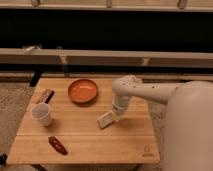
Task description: Wipe the white sponge on the table
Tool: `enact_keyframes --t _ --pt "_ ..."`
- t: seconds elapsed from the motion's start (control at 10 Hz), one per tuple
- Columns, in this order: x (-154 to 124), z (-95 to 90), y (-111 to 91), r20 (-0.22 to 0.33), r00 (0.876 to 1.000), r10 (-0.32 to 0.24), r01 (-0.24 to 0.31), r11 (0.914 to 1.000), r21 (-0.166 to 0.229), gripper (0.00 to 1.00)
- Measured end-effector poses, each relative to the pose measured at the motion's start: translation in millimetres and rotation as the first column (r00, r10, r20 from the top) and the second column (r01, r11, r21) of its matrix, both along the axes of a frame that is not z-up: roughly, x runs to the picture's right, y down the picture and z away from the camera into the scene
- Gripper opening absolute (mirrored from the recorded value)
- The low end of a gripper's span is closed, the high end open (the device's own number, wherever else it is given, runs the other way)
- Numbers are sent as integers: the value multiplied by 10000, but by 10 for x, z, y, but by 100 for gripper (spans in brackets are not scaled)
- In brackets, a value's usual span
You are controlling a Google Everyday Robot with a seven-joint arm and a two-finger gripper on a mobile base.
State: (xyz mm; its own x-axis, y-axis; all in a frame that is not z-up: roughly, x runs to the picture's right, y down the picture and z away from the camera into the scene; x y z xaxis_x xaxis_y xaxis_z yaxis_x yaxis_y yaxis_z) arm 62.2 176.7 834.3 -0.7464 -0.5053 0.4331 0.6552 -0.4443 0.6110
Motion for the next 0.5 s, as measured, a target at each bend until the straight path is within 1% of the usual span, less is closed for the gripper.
enact_keyframes --t 0.3,0.5 --pt "-137 -211 -38 509 9982 -301 290 9993 220 0" --pt "-280 -280 -35 860 9950 -503 482 9985 270 0"
